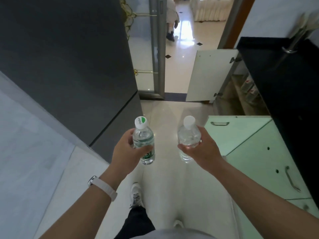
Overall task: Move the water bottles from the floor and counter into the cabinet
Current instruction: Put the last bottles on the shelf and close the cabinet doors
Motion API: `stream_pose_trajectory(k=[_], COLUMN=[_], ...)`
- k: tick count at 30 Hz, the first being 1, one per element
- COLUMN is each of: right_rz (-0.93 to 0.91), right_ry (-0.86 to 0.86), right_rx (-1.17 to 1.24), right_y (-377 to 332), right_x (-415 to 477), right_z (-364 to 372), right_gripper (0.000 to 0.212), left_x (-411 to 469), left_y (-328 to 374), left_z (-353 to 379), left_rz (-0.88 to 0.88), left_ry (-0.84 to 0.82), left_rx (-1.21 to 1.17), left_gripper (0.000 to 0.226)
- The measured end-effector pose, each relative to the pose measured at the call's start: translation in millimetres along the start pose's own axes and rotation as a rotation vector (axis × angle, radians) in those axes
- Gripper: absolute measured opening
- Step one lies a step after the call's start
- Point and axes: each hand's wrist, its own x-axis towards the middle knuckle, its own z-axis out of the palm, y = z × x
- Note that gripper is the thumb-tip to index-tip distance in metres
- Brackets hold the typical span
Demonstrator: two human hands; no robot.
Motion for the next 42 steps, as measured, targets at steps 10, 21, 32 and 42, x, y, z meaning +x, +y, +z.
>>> stream_pose_trajectory(k=[10, 21, 32, 42], right_rz=[0.105, 0.102, 0.147, 0.163], right_ry=[0.164, 0.307, 0.383, 0.497], right_rx=[0.033, 0.098, 0.203, 0.328], right_y=[-61, -100, -45, 8], right_x=[127, 222, 344, 442], right_z=[53, 55, -4, -110], right_gripper=[0.063, 0.061, 0.055, 0.049], left_x=[183, 333, 439, 518], left_y=[6, 45, 92, 190], left_z=[-28, -19, 85, 222], left_rz=[0.082, 0.117, 0.119, 0.185], left_ry=[-0.255, -0.372, -0.468, -0.536], left_rx=[-0.072, -0.118, 0.017, 0.152], left_gripper=[0.054, 0.069, 0.059, 0.062])
